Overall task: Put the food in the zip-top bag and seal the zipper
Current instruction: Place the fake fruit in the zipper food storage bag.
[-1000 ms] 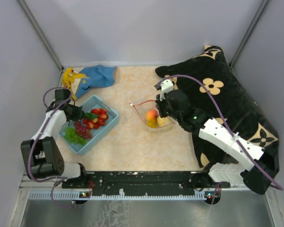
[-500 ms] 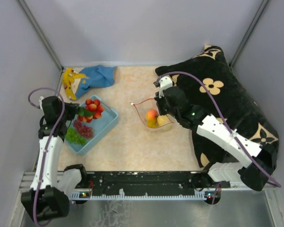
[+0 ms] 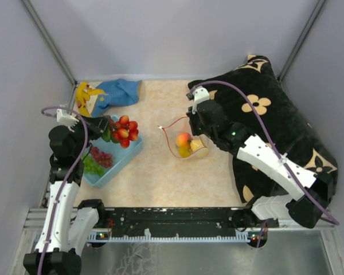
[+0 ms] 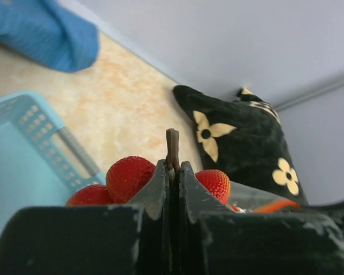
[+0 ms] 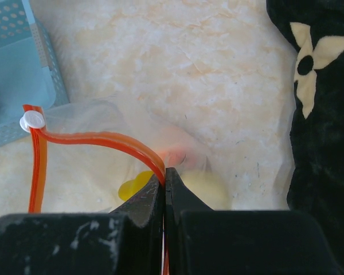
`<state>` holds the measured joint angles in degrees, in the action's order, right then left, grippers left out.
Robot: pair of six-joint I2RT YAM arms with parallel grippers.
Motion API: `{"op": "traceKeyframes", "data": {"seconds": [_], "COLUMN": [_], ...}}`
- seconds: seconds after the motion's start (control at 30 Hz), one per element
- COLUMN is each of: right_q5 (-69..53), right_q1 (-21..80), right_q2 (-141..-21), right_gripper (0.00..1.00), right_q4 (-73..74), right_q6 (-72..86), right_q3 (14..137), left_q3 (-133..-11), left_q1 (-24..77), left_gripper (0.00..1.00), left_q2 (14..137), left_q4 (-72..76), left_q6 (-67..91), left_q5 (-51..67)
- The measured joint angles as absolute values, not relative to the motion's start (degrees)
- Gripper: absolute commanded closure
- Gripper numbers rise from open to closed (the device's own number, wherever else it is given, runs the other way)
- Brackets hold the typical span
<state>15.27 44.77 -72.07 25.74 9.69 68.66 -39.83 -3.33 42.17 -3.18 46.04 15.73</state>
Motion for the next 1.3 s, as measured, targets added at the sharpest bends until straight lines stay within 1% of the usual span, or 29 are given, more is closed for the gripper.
{"op": "traceKeyframes", "data": {"seconds": [0.23,0.63,0.93,1.13,1.3], "right_q5": [14.6,11.7,9.3,8.4,7.8], "right_q1": [44.8,44.8,44.8,44.8,44.8], "right_q2": [-72.8,-74.4,-75.3,-75.3,-75.3], "right_gripper": [1.0,1.0,1.0,1.0,1.0], "right_q4": [26.6,26.7,26.4,26.2,26.2], "right_q6": [10.9,13.8,15.8,16.8,17.2], "right_q3": [70.6,71.0,71.0,71.0,71.0], "left_q3": [-37.7,-35.7,-35.3,-33.8,-32.7], "left_q1": [4.3,17.4,29.0,37.1,41.7], "left_gripper": [1.0,1.0,1.0,1.0,1.0], "left_q2": [37.7,37.5,43.1,47.7,51.2], "left_q4": [6.1,17.1,28.9,36.8,41.0], "left_q6": [44.1,43.0,41.0,37.6,36.8], "left_q5": [19.0,17.2,14.2,9.5,5.3]}}
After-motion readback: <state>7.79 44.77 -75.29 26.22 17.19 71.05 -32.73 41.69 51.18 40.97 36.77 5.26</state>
